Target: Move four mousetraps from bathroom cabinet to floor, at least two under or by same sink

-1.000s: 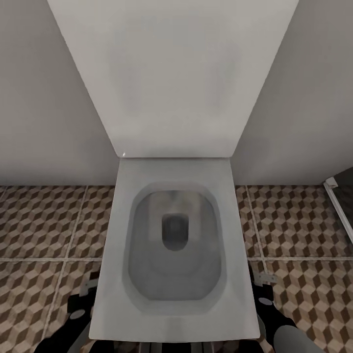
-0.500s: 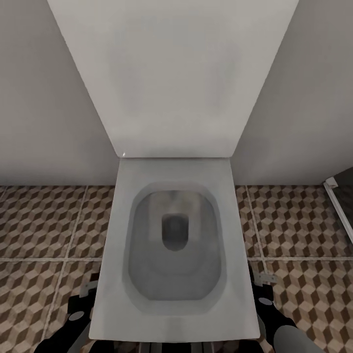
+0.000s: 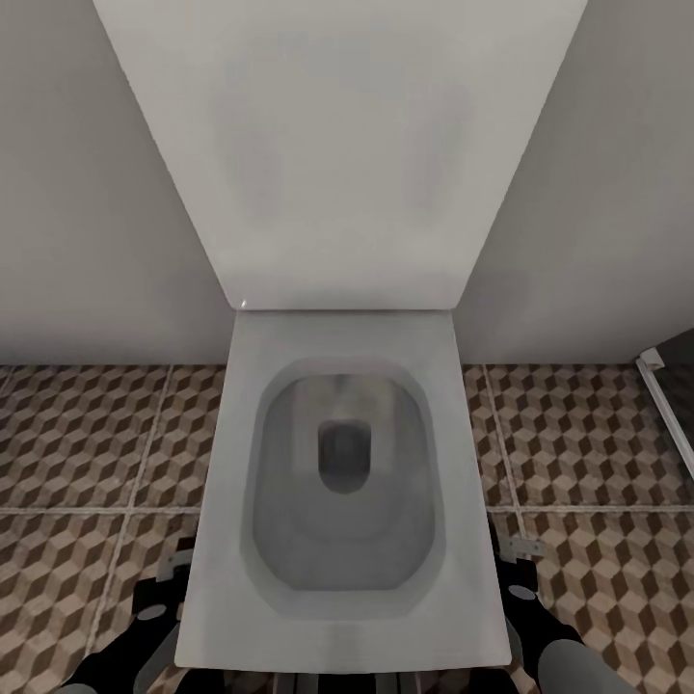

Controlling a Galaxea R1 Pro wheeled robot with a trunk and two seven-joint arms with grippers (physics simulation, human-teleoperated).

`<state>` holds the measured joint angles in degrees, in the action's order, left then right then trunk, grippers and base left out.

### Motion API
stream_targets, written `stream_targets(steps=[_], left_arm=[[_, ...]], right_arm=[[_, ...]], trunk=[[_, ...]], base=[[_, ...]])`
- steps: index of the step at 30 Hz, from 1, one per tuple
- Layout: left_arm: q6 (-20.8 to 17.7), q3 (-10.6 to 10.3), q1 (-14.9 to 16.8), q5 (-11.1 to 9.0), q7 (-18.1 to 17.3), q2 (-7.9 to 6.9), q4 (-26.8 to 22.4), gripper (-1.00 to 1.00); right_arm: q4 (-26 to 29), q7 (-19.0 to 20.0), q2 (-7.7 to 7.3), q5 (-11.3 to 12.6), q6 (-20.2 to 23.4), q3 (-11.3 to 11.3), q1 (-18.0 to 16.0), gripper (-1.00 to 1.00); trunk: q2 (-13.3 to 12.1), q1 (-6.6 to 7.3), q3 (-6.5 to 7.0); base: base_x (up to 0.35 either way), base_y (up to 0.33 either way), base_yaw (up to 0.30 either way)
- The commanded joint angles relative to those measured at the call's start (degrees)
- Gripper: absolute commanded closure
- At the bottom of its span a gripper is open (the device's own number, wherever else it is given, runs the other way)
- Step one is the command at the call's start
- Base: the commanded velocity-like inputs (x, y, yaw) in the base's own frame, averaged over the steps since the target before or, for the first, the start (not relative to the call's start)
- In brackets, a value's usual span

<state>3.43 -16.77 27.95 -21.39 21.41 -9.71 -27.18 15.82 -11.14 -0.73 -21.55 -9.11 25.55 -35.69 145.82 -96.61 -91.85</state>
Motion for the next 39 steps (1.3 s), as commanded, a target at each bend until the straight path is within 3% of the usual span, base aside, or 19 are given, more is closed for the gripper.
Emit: stream_targets(steps=[1, 12, 39], left_arm=[[0.3, -0.4, 0.2, -0.9, 0.9, -0.08, 0.3, 1.0], [2.7, -0.4, 0.6, -1.1, -0.7, -0.04, 1.4, 1.0], [2.9, -0.4, 0.6, -1.0, -0.8, -0.04, 1.4, 1.0]], right_arm=[[-0.3, -0.7, 0.03, 0.1, 4.0, -0.3, -0.1, 1.0], [-0.3, -0.7, 0.03, 0.1, 4.0, -0.3, -0.1, 1.0], [-0.3, -0.7, 0.03, 0.1, 4.4, -0.4, -0.1, 1.0]], trunk=[[0.0, -0.04, -0.03], [0.0, -0.04, -0.03], [0.0, -0.04, -0.03]], base=[[0.0, 0.0, 0.0], [0.0, 0.0, 0.0], [0.0, 0.0, 0.0]])
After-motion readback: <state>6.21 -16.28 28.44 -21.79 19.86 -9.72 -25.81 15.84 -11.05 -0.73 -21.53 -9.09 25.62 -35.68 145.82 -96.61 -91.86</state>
